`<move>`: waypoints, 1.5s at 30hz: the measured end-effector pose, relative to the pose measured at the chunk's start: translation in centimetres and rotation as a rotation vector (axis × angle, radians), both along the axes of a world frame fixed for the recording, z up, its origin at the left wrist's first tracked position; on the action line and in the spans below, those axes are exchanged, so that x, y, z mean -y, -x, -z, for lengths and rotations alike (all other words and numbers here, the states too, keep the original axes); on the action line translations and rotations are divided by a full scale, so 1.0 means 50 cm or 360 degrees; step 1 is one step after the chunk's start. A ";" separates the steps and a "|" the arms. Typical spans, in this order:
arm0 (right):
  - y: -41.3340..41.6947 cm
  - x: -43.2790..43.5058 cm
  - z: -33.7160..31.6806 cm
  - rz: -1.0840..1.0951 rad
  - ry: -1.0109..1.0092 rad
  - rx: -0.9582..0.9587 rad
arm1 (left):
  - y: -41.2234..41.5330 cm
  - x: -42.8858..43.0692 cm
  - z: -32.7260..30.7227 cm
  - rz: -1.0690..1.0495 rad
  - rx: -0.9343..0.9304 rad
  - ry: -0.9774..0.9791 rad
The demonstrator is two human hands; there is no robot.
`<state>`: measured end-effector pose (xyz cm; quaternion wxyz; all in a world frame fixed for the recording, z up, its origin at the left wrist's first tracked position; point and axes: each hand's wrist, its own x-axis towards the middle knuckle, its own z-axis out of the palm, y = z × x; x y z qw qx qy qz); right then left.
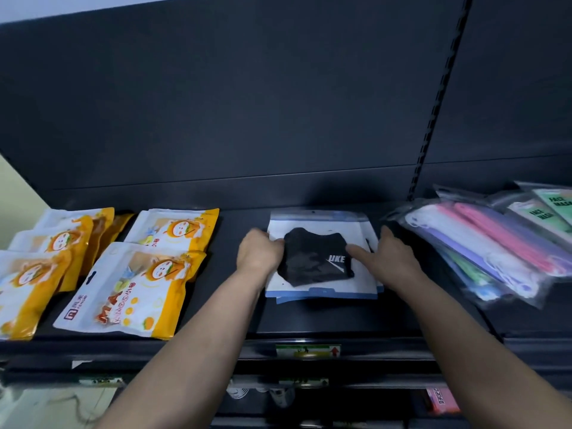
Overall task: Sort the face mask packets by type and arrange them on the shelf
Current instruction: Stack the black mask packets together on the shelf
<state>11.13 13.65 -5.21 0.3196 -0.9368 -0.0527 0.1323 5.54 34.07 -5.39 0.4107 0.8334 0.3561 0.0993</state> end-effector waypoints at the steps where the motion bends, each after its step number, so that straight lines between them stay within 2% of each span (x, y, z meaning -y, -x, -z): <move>1: -0.002 0.001 -0.003 0.0028 -0.0072 -0.0043 | -0.003 0.008 -0.002 0.0014 -0.0018 0.0004; 5: -0.010 0.008 0.005 0.0155 -0.0397 -0.0170 | -0.008 0.018 -0.008 0.0102 -0.0087 -0.0079; 10: -0.004 0.009 0.015 0.0174 -0.0661 -0.0224 | 0.000 0.018 -0.019 0.0147 -0.0264 -0.0476; 13: -0.009 0.007 0.013 0.0215 -0.0592 -0.0120 | 0.000 0.002 -0.019 0.0213 -0.0376 -0.0522; 16: -0.007 0.012 -0.003 0.0277 -0.0562 0.0019 | 0.008 -0.018 -0.010 0.0464 -0.0576 -0.0654; 21: -0.010 0.012 -0.029 0.0380 -0.0798 0.0306 | 0.022 -0.024 -0.017 0.0679 -0.0811 -0.0901; 24: -0.014 0.013 -0.031 0.0460 -0.0894 0.0361 | 0.026 -0.033 -0.020 0.0774 -0.0763 -0.0928; 27: -0.014 0.013 -0.034 0.0550 -0.1195 0.0290 | 0.037 -0.045 -0.016 0.1009 -0.0596 -0.0846; 30: -0.013 0.011 -0.042 0.0618 -0.1207 0.0349 | 0.038 -0.051 -0.020 0.1064 -0.0698 -0.0895; 32: -0.014 0.011 -0.046 0.0639 -0.1267 0.0263 | 0.032 -0.048 -0.026 0.1080 -0.0705 -0.0943; 35: -0.016 0.009 -0.042 0.0611 -0.1416 -0.0059 | 0.025 -0.041 -0.025 0.0895 -0.0608 -0.0828; 37: -0.015 0.005 -0.035 0.0534 -0.1283 -0.0114 | 0.025 -0.039 -0.016 0.0551 -0.0542 -0.0695; 38: -0.016 0.002 -0.030 0.0473 -0.1184 -0.0094 | 0.024 -0.037 -0.014 0.0378 -0.0443 -0.0474; 41: -0.008 -0.007 -0.016 0.0296 -0.0840 -0.0012 | 0.019 -0.024 -0.019 -0.0023 0.0005 0.0590; 42: -0.005 -0.009 -0.014 0.0242 -0.0746 0.0003 | 0.019 -0.021 -0.025 -0.0080 0.0057 0.0753; 45: 0.006 -0.012 -0.014 0.0045 -0.0571 0.0034 | 0.029 -0.011 -0.024 -0.0041 0.0047 0.0740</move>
